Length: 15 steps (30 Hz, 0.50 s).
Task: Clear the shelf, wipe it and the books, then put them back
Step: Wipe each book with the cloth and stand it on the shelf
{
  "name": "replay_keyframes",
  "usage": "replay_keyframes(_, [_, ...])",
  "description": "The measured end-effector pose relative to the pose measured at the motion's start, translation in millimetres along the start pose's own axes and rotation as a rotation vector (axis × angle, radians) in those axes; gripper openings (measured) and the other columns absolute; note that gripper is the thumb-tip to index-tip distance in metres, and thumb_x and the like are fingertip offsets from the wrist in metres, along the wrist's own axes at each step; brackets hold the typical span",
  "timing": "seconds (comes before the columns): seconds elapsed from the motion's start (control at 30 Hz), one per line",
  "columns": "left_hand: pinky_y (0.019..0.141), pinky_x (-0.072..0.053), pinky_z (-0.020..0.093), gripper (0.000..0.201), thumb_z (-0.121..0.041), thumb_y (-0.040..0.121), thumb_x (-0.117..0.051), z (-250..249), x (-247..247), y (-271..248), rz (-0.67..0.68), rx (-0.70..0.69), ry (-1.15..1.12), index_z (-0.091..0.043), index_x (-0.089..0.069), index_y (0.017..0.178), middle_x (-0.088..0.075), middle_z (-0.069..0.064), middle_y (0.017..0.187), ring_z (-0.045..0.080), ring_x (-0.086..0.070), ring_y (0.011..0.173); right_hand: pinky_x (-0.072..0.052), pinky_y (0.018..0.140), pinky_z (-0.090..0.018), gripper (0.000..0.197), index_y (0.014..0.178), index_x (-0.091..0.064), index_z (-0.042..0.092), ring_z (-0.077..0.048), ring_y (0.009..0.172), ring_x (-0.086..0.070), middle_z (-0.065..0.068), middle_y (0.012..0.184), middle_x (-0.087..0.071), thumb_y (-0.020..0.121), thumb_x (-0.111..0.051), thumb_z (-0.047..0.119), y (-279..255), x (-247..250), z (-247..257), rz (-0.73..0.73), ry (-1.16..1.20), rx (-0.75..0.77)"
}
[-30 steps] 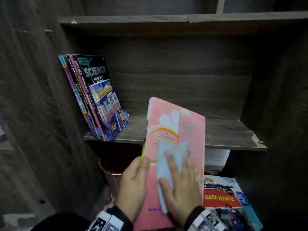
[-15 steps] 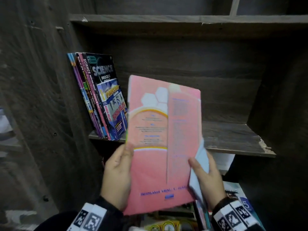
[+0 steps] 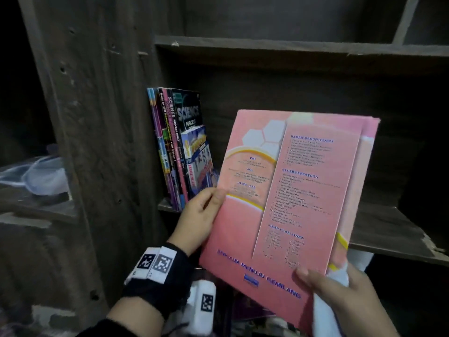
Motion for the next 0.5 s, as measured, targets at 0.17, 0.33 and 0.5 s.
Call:
replay_keyframes(0.17, [0.064,-0.047,0.029,0.018,-0.014,0.088,-0.064,47,33,21,-0.341,0.193,0.156,-0.024,-0.056,0.076,-0.061,-0.002,0.069,0.022,-0.061,0.069,-0.052,0.069,-0.012,0.030,0.087,-0.071,0.028,0.001,0.078,-0.068,0.019,0.079,-0.073,0.078,-0.072,0.000,43,-27,-1,-0.233,-0.186,0.205])
replay_keyframes(0.33, [0.071,-0.045,0.030,0.026,-0.016,0.078,-0.076,75,48,25,-0.286,0.380,0.287,-0.021,-0.051,0.082,-0.064,0.006,0.084,0.025,-0.061,0.080,-0.050,0.085,-0.036,0.032,0.108,-0.067,0.021,-0.028,0.097,-0.066,-0.004,0.097,-0.073,0.080,-0.073,0.035,113,-72,-23,-0.443,-0.443,0.214])
replay_keyframes(0.5, [0.064,-0.047,0.036,0.030,-0.020,0.075,-0.078,104,51,33,-0.199,0.471,0.195,-0.020,-0.049,0.069,-0.059,0.005,0.066,0.023,-0.056,0.063,-0.035,0.071,-0.028,0.034,0.114,-0.062,0.007,-0.034,0.101,-0.060,-0.016,0.111,-0.065,0.090,-0.064,0.030,157,-133,-23,-0.449,-0.631,0.180])
Point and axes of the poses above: each hand's wrist, its own y-axis towards the middle knuckle, its own x-axis out of the back of the hand, z = x × y, the point moved 1 cm from there along y, towards the middle knuckle
